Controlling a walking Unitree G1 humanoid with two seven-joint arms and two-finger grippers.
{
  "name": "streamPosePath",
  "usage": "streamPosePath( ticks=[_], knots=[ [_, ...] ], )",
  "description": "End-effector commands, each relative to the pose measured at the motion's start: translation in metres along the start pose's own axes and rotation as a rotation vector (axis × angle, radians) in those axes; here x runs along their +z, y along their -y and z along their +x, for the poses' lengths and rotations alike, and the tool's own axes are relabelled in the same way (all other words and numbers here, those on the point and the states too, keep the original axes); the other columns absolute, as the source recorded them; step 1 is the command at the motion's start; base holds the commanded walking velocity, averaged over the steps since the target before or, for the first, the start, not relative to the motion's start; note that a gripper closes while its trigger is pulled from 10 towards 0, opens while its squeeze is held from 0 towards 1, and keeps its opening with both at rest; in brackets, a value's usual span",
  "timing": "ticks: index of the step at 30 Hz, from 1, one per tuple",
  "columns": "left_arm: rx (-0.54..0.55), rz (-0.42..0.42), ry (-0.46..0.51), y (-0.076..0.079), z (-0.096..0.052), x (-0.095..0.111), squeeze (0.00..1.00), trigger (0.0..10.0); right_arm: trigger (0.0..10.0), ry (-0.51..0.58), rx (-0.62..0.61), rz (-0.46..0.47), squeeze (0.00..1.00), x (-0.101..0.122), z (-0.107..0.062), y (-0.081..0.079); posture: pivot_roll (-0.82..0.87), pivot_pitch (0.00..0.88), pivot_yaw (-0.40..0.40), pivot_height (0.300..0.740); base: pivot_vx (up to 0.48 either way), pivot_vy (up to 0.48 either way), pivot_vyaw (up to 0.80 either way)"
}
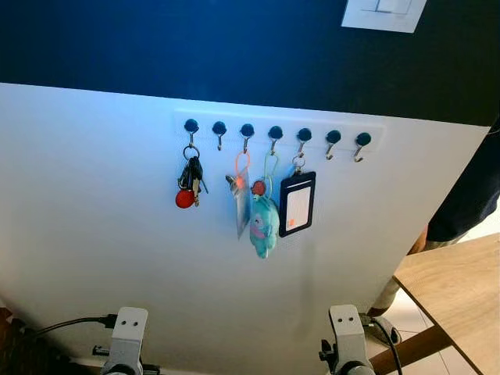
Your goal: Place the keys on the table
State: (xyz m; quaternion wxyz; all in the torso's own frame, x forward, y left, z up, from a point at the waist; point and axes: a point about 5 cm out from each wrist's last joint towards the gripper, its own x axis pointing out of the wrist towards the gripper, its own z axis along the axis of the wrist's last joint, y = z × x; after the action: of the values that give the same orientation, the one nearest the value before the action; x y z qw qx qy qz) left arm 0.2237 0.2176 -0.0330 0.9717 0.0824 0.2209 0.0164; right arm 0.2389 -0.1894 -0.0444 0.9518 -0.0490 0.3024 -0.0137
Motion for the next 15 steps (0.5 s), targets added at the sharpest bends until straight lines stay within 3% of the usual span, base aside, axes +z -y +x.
streamPosePath(
  ticks=[1,7,15],
  knots=[
    [-0.008,-0.005,-0.019,0.0016,0.0001,-0.0022,0.00,10.0,10.0,-0.012,-0.003,0.011,0.00,-0.0030,-0.0009,0.0007,0.12,0.006,-0.051,0.740,0.000,0.480,0.00],
    [-0.013,0.006,-0.014,0.0019,-0.0005,-0.0022,0.00,10.0,10.0,-0.015,-0.004,0.013,0.00,-0.0038,-0.0012,0.0007,0.13,0.011,-0.052,0.740,0.000,0.401,0.00],
    [-0.021,0.020,-0.007,0.0019,-0.0012,-0.0020,0.00,10.0,10.0,-0.015,-0.004,0.016,0.00,-0.0043,-0.0014,0.0006,0.13,0.014,-0.051,0.740,0.000,0.000,0.00]
  ],
)
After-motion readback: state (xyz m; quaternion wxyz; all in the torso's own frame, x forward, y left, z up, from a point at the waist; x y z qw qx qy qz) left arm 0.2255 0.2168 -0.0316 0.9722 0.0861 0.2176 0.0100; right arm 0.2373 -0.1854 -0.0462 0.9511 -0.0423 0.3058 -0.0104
